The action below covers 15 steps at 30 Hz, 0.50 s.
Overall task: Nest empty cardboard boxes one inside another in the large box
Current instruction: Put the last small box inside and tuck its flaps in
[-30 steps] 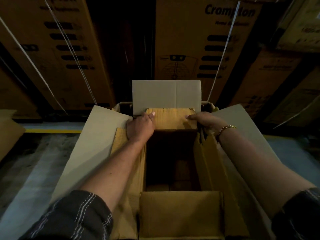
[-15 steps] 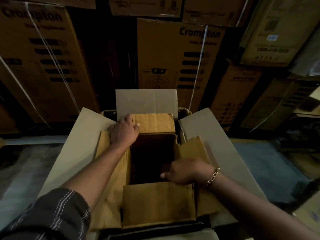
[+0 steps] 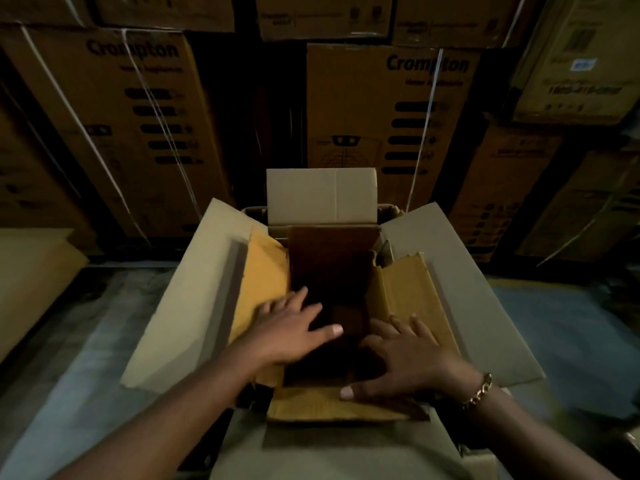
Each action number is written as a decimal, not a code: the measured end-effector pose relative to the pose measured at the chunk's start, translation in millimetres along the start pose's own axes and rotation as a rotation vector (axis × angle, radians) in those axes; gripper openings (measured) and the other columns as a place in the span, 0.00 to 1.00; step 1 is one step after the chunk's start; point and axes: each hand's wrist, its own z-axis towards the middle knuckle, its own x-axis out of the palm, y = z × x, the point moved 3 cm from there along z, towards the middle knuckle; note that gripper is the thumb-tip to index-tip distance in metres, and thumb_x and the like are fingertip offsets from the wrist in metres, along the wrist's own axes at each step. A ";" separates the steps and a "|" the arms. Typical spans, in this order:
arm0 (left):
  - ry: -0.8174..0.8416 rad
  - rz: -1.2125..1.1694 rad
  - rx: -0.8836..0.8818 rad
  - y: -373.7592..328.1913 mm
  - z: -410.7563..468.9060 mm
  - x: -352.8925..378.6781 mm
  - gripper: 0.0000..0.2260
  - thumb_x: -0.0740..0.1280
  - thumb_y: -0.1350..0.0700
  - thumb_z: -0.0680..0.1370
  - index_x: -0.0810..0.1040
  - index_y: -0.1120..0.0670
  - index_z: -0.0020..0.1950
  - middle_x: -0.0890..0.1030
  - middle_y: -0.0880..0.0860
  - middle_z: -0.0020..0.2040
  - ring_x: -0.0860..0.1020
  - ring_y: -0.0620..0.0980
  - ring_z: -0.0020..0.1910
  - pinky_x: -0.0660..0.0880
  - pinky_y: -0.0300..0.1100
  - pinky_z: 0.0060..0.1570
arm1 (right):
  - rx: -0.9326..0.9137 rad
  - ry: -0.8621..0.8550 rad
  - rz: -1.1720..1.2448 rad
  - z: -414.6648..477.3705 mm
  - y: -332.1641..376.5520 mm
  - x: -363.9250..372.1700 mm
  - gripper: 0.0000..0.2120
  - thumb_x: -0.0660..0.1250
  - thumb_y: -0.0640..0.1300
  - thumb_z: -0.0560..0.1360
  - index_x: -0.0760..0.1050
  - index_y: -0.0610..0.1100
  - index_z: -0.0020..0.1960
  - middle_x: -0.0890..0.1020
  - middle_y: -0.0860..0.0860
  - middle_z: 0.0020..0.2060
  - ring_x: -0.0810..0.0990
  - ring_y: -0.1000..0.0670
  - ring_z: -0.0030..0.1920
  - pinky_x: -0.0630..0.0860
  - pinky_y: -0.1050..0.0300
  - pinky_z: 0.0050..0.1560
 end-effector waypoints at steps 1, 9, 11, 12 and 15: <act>0.033 -0.027 0.001 -3.7 -13.9 10.1 0.35 0.46 0.27 0.77 0.56 0.43 0.81 0.47 0.49 0.83 0.46 0.51 0.81 0.42 0.56 0.76 | 0.027 -0.069 0.013 -2.4 1.5 8.0 0.62 0.43 0.88 0.52 0.57 0.57 0.79 0.46 0.47 0.82 0.39 0.42 0.80 0.33 0.37 0.76; -0.054 0.131 0.042 -9.8 -53.5 52.4 0.35 0.42 0.31 0.80 0.83 0.48 0.61 0.82 0.48 0.61 0.70 0.42 0.70 0.35 0.54 0.76 | 0.101 -0.365 -0.073 -3.9 11.0 43.8 0.56 0.35 0.85 0.62 0.68 0.54 0.75 0.52 0.49 0.81 0.34 0.43 0.79 0.29 0.34 0.73; -0.111 0.154 0.036 -10.6 -54.0 51.7 0.35 0.43 0.32 0.80 0.84 0.48 0.59 0.84 0.50 0.57 0.73 0.43 0.66 0.36 0.54 0.76 | 0.082 -0.367 -0.095 -2.8 11.4 44.2 0.55 0.34 0.85 0.64 0.70 0.53 0.73 0.57 0.50 0.81 0.34 0.43 0.80 0.29 0.33 0.73; -0.131 0.157 0.038 -10.1 -53.4 51.6 0.35 0.43 0.32 0.80 0.85 0.48 0.58 0.84 0.50 0.55 0.74 0.43 0.64 0.36 0.54 0.76 | 0.071 -0.368 -0.104 -2.6 11.6 43.2 0.54 0.34 0.84 0.65 0.72 0.52 0.72 0.59 0.50 0.80 0.35 0.43 0.80 0.29 0.33 0.73; -0.110 0.146 0.041 -8.8 -49.0 50.8 0.35 0.43 0.31 0.80 0.85 0.49 0.57 0.84 0.52 0.53 0.76 0.45 0.62 0.36 0.54 0.77 | 0.056 -0.324 -0.099 -0.2 10.1 39.8 0.53 0.34 0.82 0.67 0.77 0.50 0.66 0.71 0.50 0.74 0.38 0.44 0.80 0.29 0.34 0.73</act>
